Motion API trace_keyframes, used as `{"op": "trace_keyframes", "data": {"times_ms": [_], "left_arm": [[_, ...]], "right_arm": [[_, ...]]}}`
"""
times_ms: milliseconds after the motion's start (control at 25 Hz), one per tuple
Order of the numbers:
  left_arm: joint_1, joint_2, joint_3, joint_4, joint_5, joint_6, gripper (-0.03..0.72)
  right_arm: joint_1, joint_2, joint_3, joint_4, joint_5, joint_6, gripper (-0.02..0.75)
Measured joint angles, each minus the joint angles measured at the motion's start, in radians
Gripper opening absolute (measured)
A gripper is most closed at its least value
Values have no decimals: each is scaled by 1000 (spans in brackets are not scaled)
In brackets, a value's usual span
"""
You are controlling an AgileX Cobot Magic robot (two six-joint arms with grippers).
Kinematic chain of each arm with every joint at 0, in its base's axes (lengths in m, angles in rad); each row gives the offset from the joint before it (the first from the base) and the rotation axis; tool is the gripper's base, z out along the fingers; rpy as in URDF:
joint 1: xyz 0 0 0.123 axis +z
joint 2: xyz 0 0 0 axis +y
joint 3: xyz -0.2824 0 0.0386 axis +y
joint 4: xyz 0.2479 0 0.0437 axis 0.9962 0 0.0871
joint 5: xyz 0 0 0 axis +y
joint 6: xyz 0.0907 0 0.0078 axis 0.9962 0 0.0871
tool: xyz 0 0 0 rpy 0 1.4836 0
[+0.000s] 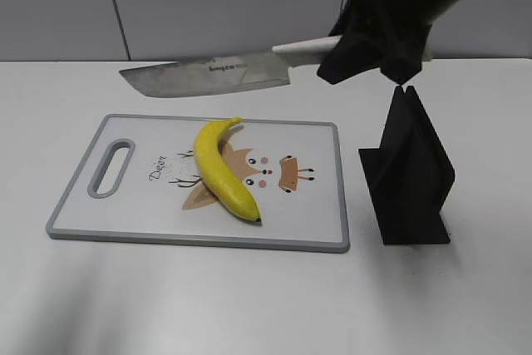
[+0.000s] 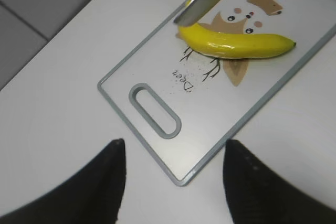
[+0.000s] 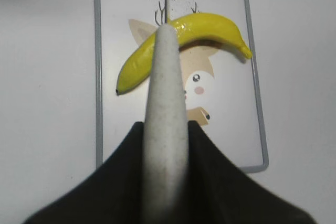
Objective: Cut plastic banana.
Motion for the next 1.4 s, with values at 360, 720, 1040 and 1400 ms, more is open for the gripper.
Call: {"op": "trace_keyframes", "data": {"times_ms": [360,720,1040,1400], "left_arm": [[-8,404,-283,-89,135,228,573],[-105,608,-420,-53,140,345,532],[-109,660,-422,-14,102,350,372],[-109,660,-422,-6,109,358,29]], "right_arm": [[0,142,-88,125,23,-116,181],[0,224,-194,143,50,-140,181],[0,236,-211,138,53,-143,181],[0,267,-211,136,56,-148,181]]}}
